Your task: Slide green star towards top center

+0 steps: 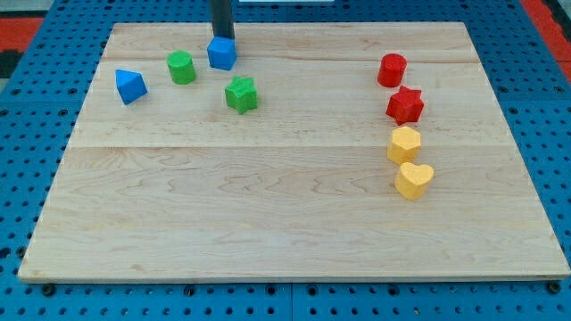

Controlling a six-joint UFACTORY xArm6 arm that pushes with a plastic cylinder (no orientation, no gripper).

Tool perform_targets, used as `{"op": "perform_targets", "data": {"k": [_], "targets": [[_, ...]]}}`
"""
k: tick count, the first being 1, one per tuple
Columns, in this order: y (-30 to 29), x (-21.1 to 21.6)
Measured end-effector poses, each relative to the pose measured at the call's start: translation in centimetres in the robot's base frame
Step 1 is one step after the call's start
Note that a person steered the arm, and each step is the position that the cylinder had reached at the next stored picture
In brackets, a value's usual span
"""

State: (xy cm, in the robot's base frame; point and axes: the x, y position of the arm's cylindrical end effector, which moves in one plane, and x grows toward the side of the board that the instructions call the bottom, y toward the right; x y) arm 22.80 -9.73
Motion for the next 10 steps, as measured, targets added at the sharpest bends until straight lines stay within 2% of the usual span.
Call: {"op": "perform_targets", "data": {"k": [2, 3, 4, 5, 6, 7, 8, 9, 10], "targets": [[1.4, 4.3], [1.2, 4.7], [8.7, 3.7], [14.9, 7.0], [14.9, 15.3], [10.1, 21.5], [3.9, 23.2], [0.9, 21.7], [0.3, 18.3]]}}
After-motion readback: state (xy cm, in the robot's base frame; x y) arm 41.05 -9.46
